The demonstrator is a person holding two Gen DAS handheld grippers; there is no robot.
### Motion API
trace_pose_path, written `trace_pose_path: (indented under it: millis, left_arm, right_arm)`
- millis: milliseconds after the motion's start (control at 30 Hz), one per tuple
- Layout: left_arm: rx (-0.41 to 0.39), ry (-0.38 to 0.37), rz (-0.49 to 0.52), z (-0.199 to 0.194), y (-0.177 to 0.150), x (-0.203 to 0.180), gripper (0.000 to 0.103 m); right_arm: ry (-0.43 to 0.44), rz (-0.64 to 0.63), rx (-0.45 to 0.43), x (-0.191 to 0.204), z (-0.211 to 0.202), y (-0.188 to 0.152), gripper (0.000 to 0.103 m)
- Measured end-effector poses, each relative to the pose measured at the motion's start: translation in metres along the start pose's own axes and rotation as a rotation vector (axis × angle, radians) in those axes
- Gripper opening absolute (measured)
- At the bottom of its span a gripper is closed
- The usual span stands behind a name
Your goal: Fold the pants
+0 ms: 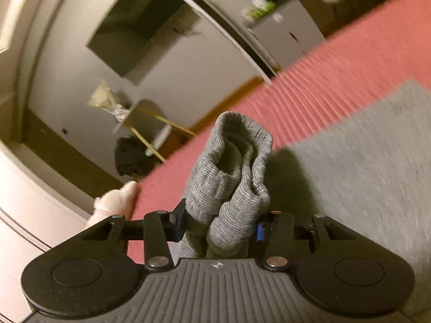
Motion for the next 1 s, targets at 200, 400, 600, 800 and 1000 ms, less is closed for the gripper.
trace_pose_path:
  millis: [200, 400, 600, 800, 1000]
  left_arm:
    - [-0.013, -0.012, -0.078, -0.004, 0.003, 0.011, 0.083]
    - [-0.031, -0.036, -0.052, -0.011, 0.000, 0.008, 0.076]
    - [-0.100, -0.086, 0.033, -0.019, -0.003, 0.005, 0.067]
    - [-0.117, -0.093, 0.085, -0.022, -0.006, -0.007, 0.065]
    - [-0.080, -0.077, 0.105, -0.027, -0.008, -0.016, 0.072]
  right_arm:
    - [0.045, -0.065, -0.113, 0.023, -0.044, 0.016, 0.045]
    - [0.011, -0.025, -0.186, 0.004, -0.086, 0.023, 0.045]
    - [-0.069, 0.032, -0.220, -0.037, -0.116, 0.016, 0.045]
    - [-0.142, 0.120, -0.210, -0.081, -0.130, -0.001, 0.045]
    - [-0.170, 0.108, -0.197, -0.098, -0.130, -0.014, 0.045]
Point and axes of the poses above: each gripper's, at about its wrist camera, not at the fingertips, and z roughly the way its jaws point, x to its left, y to its top, the point moved 1 cm from there along z, roughly the way its jaws point, and after that the axes turned 4 degrees about -z, right-handed, at the moved point
